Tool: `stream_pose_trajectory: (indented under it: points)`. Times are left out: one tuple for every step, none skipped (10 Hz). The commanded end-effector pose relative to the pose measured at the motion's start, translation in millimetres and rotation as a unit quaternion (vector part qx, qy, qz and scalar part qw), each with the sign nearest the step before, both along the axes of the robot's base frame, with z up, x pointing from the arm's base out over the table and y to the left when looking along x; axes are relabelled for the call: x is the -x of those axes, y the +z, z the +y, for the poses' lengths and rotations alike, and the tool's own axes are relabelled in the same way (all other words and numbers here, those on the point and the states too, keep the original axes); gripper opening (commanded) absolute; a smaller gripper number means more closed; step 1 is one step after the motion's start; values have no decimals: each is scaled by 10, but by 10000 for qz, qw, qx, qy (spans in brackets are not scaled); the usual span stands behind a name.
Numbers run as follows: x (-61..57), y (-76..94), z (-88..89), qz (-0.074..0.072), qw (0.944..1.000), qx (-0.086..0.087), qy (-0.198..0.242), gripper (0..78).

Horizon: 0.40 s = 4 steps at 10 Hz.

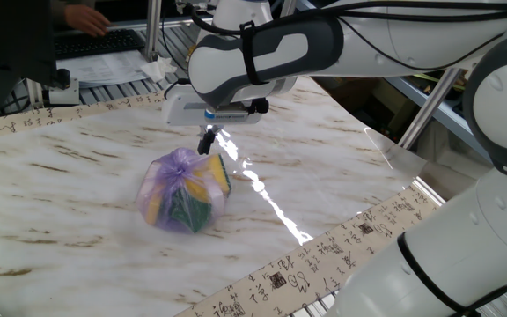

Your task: Pick up a bag of things

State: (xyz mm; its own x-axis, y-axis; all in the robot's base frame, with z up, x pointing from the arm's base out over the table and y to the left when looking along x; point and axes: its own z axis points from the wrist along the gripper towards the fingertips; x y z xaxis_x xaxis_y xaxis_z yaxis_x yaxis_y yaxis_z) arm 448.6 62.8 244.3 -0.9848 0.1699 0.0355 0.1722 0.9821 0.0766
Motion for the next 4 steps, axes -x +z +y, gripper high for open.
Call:
stream_pose_trajectory:
  points:
    - [-5,12,3,166,9993,-75,-328,12]
    - [-5,12,3,172,9992,-78,-355,12]
    - [-5,12,3,173,9991,-78,-371,12]
    - [-5,12,4,174,9991,-77,-377,12]
